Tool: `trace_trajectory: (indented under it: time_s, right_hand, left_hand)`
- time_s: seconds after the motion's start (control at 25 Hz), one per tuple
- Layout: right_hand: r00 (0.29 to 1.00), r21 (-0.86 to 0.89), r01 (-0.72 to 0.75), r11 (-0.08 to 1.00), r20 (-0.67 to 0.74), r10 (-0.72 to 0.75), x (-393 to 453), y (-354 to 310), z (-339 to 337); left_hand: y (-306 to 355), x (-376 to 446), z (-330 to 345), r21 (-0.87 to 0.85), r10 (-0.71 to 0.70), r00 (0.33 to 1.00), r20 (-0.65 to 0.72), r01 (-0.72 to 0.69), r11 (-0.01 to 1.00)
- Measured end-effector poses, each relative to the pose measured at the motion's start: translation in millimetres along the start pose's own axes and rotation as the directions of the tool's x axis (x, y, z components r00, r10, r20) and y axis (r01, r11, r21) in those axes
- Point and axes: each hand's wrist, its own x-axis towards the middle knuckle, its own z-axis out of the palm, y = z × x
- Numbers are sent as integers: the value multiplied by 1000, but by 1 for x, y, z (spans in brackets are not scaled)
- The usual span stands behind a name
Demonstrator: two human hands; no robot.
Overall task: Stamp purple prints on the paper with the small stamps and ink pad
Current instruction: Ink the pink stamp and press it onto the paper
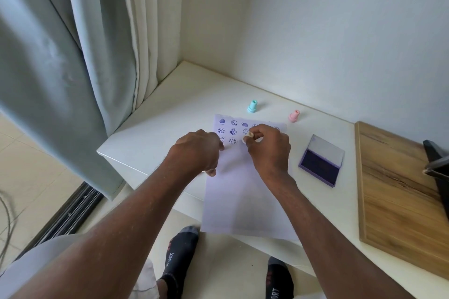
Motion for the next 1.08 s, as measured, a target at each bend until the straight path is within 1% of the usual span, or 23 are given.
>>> trace_trajectory:
  time_s: [0.2, 0.36, 0.48, 0.6, 0.68, 0.8, 0.92, 1.08]
  right_hand:
    - [998, -57, 64, 996, -12, -64, 0, 1, 4]
    - [996, -105, 83, 991, -12, -85, 2, 3, 6]
    - [993, -195, 116, 974, 7, -117, 1, 2, 7]
    - [996, -269, 90, 959, 42, -82, 4, 0, 3]
    - [997, -289, 74, 955, 24, -70, 7, -1, 2]
    - [982, -403, 180, 897, 17, -189, 2, 0, 6]
    - [989, -366, 142, 920, 16, -146, 5, 0, 6]
    - [980, -371, 177, 912, -20, -198, 2, 0, 6]
  left_hand:
    - [0, 1, 1, -5, -4, 1000, 3, 4, 1000]
    - [-2, 3, 2, -9, -5, 1000, -2, 5, 1000]
    - [-1, 2, 1, -22, -2, 1000, -8, 2, 1000]
    - [-1, 3, 1, -10, -8, 1000, -5, 8, 1000]
    - [-1, 6, 1, 9, -17, 1000, 2, 17, 1000]
    - [-1, 6, 2, 22, -27, 1000, 3, 27, 999]
    - [-1, 7, 3, -1, -39, 999, 1, 39, 999]
    - [5, 3, 1, 7, -48, 999, 1, 48, 999]
